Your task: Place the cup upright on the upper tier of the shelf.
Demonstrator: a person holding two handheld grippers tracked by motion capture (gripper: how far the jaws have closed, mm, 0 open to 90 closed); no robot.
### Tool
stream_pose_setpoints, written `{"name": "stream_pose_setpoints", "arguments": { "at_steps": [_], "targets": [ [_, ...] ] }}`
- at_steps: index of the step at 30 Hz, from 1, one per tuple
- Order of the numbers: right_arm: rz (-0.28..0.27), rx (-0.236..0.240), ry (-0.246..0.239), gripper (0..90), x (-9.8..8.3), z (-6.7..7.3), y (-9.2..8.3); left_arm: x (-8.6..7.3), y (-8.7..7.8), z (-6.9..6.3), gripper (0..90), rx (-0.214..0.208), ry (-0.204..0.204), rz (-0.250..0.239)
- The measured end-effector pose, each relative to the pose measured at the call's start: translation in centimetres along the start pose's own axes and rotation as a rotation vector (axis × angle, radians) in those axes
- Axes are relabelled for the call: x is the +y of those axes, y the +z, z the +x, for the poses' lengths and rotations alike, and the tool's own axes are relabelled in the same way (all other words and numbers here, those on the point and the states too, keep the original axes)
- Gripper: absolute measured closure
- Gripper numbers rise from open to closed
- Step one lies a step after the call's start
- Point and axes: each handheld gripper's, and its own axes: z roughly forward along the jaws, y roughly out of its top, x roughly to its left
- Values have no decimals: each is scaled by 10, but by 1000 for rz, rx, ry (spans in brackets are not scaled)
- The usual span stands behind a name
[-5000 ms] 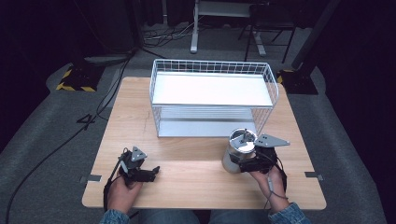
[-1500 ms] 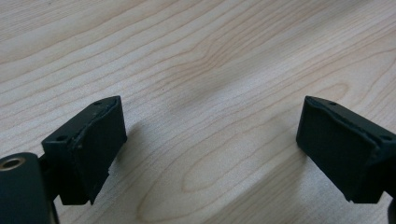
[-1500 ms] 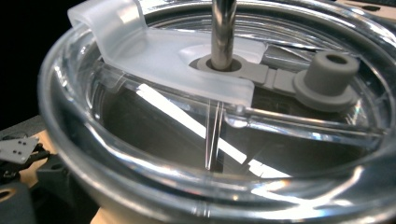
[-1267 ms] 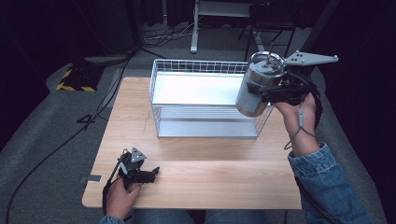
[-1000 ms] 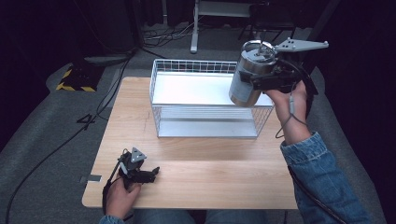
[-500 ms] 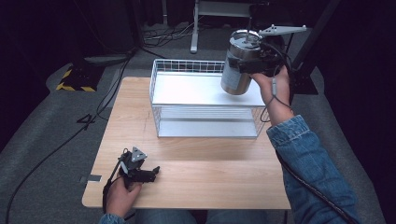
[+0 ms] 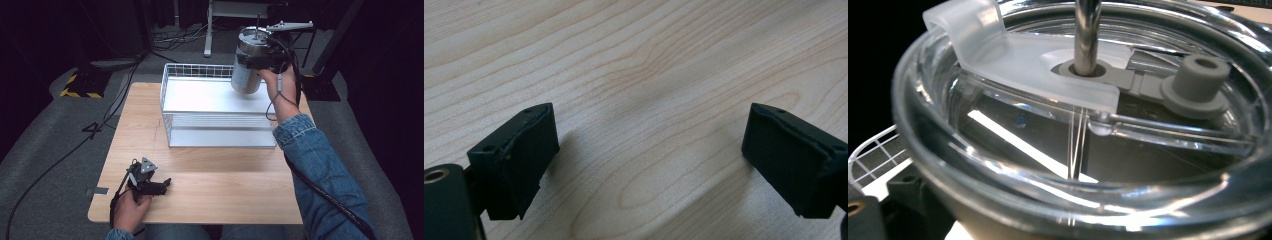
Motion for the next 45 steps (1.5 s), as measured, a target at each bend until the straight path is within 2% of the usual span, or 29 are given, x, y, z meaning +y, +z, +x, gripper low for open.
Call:
{"name": "stream_pose_setpoints", "arguments": {
  "at_steps": [10, 12, 28, 45],
  "targets": [
    [13, 5, 6, 38, -7, 2, 17, 1, -1, 1, 85, -8, 3, 9],
    [14, 10, 10, 38, -9, 3, 19, 0, 1, 0, 85, 0, -3, -1],
    [39, 34, 25, 38, -26, 2, 29, 1, 2, 0, 85, 0, -5, -2],
    [17, 39, -26, 31, -34, 3, 28, 1, 2, 0, 85, 0, -5, -2]
  ]
}}
